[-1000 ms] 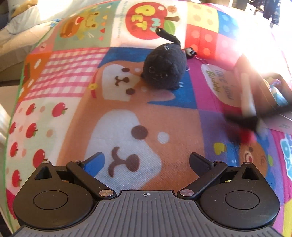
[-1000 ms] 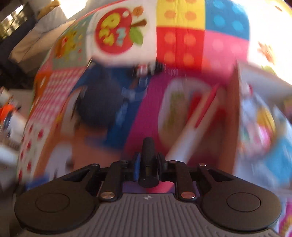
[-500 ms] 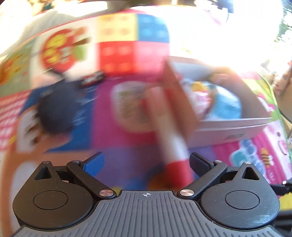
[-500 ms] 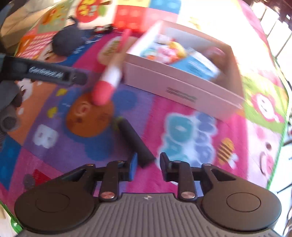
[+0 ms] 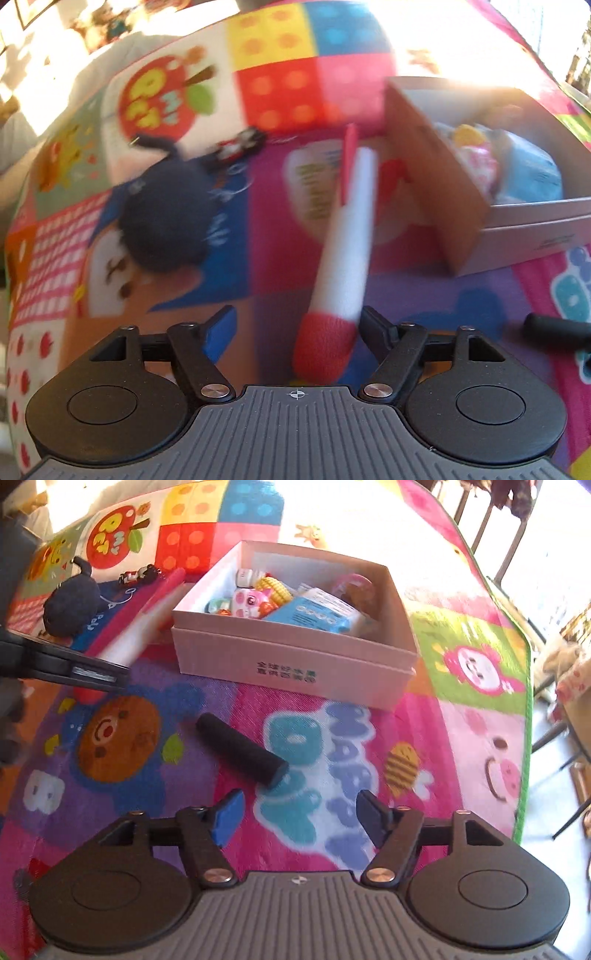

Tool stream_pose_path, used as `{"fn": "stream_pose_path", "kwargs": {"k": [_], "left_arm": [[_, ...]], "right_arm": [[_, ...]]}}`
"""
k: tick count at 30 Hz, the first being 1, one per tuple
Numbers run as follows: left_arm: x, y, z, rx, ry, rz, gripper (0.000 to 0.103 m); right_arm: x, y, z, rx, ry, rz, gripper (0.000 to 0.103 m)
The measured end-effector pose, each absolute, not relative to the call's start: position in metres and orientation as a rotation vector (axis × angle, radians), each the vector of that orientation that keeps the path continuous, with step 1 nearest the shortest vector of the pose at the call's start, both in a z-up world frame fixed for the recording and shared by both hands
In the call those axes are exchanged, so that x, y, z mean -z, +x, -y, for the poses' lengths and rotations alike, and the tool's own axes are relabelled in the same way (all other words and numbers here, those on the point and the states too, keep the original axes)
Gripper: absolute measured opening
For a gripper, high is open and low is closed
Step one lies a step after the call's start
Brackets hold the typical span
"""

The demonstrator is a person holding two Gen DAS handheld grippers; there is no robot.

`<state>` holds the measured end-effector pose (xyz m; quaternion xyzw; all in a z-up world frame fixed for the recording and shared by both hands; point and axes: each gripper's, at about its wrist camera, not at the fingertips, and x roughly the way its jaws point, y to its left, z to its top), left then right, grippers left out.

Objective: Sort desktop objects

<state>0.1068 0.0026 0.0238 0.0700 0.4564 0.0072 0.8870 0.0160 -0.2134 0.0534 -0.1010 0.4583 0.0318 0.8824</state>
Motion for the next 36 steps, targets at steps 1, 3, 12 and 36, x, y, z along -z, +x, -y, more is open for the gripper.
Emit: {"fn": "stream_pose_path", "kwargs": {"k": [1, 3, 12, 36], "left_arm": [[-0.024, 0.103, -0.009, -0.009, 0.13, -0.953, 0.087], [-0.025, 0.093, -0.018, 0.01, 0.119, -0.96, 0.091], [-0.015, 0.048, -0.025, 0.059, 0.061, -0.981, 0.098], [0.003, 0.032, -0.028, 0.09, 0.042, -0.745, 0.103]], "right_arm": [[-0.05, 0.021, 0.211, -0.034, -0.24, -0.936, 0.068], [-0.045, 0.035, 0.21, 0.072, -0.289, -0.885, 0.068], [-0.045, 0.043, 0.201, 0.065, -0.105, -0.907, 0.091], [-0.008, 0.029, 0.173, 0.119, -0.097, -0.703, 0.103]]}}
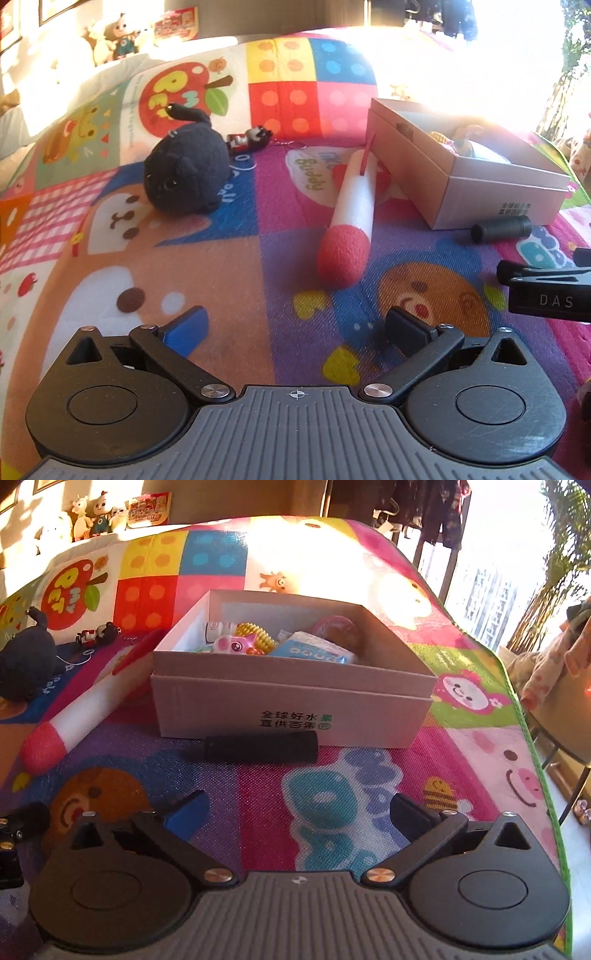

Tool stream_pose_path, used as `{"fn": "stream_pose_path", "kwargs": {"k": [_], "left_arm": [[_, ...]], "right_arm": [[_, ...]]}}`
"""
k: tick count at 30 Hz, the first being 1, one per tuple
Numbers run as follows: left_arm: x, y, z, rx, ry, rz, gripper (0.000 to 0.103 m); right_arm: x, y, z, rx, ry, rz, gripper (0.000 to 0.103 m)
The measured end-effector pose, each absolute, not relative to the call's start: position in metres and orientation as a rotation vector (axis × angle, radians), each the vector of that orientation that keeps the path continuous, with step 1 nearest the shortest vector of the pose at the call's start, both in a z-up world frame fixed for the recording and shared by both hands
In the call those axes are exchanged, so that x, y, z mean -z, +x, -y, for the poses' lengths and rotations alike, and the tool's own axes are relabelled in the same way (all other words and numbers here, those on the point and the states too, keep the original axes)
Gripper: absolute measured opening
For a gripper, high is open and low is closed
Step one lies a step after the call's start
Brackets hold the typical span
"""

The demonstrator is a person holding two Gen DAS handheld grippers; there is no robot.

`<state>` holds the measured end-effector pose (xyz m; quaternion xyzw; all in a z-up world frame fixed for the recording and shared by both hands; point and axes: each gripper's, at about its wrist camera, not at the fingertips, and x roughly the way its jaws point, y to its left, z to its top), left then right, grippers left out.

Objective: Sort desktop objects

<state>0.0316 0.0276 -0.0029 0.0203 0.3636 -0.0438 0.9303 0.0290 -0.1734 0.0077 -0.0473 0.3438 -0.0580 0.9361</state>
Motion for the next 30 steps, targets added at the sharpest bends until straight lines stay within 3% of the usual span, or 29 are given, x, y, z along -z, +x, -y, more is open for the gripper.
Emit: {"fn": "stream_pose_path", "kwargs": {"k": [7, 23, 30], "left_arm": [[0.006, 0.028, -0.023, 0.071, 0.052, -0.729, 0.103], [0.006, 0.029, -0.026, 0.076, 0.048, -0.726, 0.103], [0.006, 0.03, -0.025, 0.074, 0.05, -0.726, 0.103]], "right_arm": [[-0.004, 0.034, 0.197, 0.073, 0.047, -0.734, 0.103], [-0.004, 0.03, 0.169, 0.165, -0.119, -0.674, 0.103], [-0.004, 0.033, 0.181, 0.141, -0.052, -0.699, 0.103]]}}
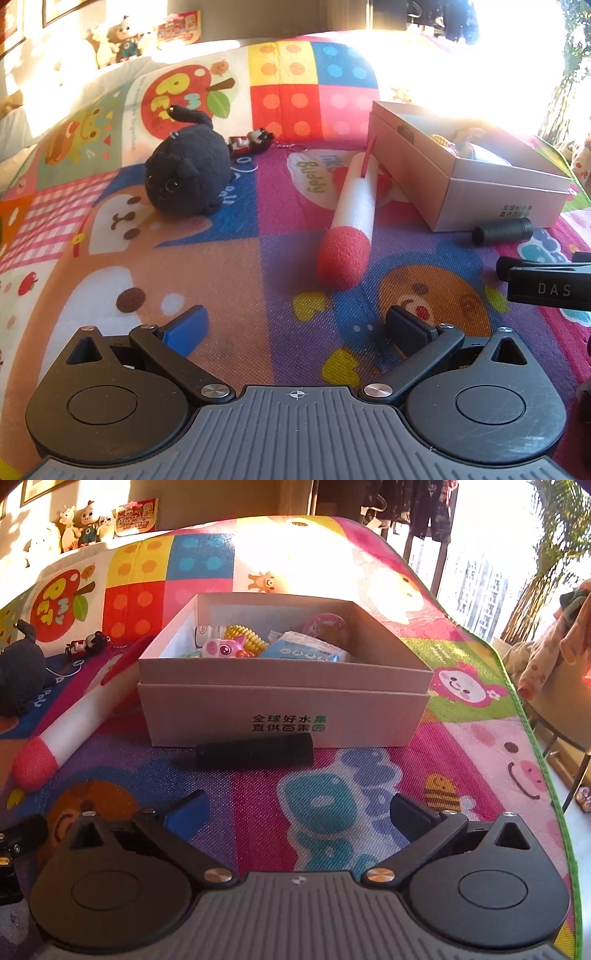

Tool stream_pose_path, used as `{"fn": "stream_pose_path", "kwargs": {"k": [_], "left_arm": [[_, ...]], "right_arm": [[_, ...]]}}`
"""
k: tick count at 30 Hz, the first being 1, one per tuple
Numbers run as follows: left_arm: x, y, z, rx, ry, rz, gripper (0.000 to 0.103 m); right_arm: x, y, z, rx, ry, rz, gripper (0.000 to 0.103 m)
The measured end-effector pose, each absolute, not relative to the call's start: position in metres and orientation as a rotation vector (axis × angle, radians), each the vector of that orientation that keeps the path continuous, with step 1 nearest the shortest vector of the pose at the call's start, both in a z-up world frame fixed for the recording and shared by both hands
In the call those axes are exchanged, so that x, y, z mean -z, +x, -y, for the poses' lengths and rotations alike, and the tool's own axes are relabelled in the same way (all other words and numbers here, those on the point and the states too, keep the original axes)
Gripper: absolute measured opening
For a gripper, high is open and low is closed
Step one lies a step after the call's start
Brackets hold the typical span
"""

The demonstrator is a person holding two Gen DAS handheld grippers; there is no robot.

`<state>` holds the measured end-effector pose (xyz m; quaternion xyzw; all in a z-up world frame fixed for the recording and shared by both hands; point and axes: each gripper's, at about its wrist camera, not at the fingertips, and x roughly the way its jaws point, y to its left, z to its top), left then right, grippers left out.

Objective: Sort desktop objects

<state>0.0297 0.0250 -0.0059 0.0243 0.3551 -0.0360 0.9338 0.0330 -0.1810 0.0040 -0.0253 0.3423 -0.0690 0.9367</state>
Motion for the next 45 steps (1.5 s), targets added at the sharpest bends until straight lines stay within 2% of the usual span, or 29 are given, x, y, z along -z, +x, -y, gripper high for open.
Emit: {"fn": "stream_pose_path", "kwargs": {"k": [6, 22, 27, 31, 45], "left_arm": [[0.007, 0.024, -0.028, 0.076, 0.053, -0.722, 0.103], [0.005, 0.025, -0.025, 0.085, 0.068, -0.735, 0.103], [-0.003, 0.032, -0.026, 0.154, 0.167, -0.778, 0.103], [0.006, 0.025, -0.036, 0.184, 0.121, -0.724, 0.103], [0.007, 0.026, -0.039, 0.191, 0.1, -0.721, 0.103]], "right_arm": [[-0.003, 0.034, 0.199, 0.092, 0.055, -0.734, 0.103], [-0.002, 0.03, 0.199, 0.094, 0.05, -0.729, 0.103], [-0.003, 0.031, 0.2, 0.094, 0.047, -0.731, 0.103], [-0.003, 0.031, 0.2, 0.096, 0.047, -0.73, 0.103], [-0.003, 0.034, 0.198, 0.092, 0.05, -0.741, 0.103]]}}
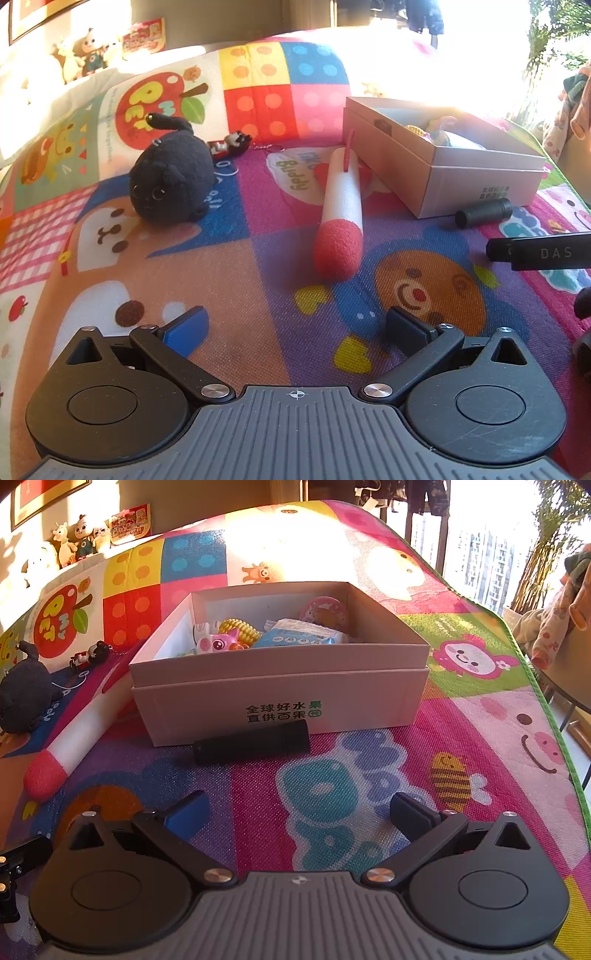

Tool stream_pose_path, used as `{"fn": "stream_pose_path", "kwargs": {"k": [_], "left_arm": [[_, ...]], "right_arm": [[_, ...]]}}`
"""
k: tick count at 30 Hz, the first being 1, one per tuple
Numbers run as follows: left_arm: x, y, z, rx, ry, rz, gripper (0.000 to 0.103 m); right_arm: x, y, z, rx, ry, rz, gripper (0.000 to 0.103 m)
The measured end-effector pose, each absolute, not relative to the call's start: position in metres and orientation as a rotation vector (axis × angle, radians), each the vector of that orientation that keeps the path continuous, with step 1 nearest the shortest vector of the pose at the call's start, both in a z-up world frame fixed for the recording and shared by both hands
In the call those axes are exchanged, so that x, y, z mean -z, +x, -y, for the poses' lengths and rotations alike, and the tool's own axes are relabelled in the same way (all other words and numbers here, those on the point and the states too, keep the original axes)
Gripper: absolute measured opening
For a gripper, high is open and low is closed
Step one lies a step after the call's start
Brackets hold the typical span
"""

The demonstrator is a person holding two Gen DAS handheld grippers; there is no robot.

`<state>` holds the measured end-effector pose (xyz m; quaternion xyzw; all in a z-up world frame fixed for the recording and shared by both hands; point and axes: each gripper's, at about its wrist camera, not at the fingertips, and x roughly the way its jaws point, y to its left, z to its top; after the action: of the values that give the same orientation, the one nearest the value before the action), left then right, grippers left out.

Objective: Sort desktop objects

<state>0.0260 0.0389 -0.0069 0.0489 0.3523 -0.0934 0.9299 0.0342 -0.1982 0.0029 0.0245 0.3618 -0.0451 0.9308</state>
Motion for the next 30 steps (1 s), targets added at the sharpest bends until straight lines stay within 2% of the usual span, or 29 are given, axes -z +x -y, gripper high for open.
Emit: {"fn": "stream_pose_path", "kwargs": {"k": [10, 15, 19, 24, 26, 28, 30], "left_arm": [[0.008, 0.026, -0.04, 0.196, 0.091, -0.721, 0.103], [0.008, 0.024, -0.037, 0.182, 0.11, -0.714, 0.103], [0.008, 0.024, -0.039, 0.189, 0.097, -0.717, 0.103], [0.007, 0.023, -0.039, 0.182, 0.102, -0.715, 0.103], [0.007, 0.023, -0.039, 0.185, 0.101, -0.716, 0.103], [0.007, 0.023, -0.039, 0.186, 0.099, -0.717, 0.103], [0.007, 0.023, -0.039, 0.185, 0.1, -0.716, 0.103]], "right_arm": [[-0.004, 0.037, 0.201, 0.048, 0.024, -0.768, 0.103], [-0.014, 0.042, 0.199, 0.062, 0.029, -0.841, 0.103], [-0.027, 0.043, 0.187, 0.038, 0.011, -0.727, 0.103], [-0.012, 0.071, 0.169, -0.017, -0.086, -0.737, 0.103], [-0.008, 0.077, 0.17, -0.024, -0.069, -0.759, 0.1], [-0.012, 0.075, 0.174, -0.04, -0.044, -0.764, 0.074], [-0.017, 0.073, 0.175, -0.041, -0.042, -0.779, 0.074]]}}
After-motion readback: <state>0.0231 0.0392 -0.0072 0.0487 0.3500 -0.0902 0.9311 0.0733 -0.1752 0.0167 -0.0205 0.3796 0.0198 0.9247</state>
